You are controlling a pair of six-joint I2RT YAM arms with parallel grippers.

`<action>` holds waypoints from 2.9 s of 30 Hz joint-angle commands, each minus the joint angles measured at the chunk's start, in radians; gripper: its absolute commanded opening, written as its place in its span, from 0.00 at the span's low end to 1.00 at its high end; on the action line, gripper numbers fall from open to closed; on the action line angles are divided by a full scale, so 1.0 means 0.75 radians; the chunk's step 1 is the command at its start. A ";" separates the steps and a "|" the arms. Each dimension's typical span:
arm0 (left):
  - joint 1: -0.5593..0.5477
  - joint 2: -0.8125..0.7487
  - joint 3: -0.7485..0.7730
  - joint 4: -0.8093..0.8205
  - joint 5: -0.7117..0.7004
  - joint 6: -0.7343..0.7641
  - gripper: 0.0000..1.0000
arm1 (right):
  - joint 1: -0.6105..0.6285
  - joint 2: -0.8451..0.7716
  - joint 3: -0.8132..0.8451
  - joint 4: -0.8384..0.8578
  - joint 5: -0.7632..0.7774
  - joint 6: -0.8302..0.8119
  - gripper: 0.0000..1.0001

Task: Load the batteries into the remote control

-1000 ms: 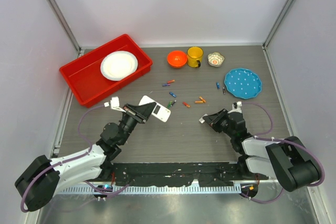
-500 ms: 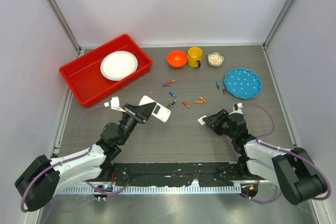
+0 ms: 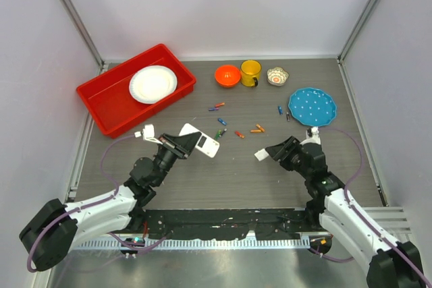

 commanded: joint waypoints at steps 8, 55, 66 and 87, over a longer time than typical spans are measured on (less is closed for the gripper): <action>0.028 0.092 0.149 -0.102 0.205 -0.038 0.00 | 0.028 0.082 0.433 -0.256 -0.126 -0.342 0.54; 0.374 -0.168 0.188 -0.491 1.135 -0.138 0.00 | 0.402 1.129 1.165 -0.470 0.694 -0.761 0.55; 0.376 0.014 0.135 0.014 1.305 -0.330 0.00 | 0.404 1.139 1.104 -0.354 0.659 -0.690 0.51; 0.372 -0.076 0.143 -0.204 1.281 -0.222 0.00 | 0.337 1.072 1.041 -0.227 0.749 -0.710 0.41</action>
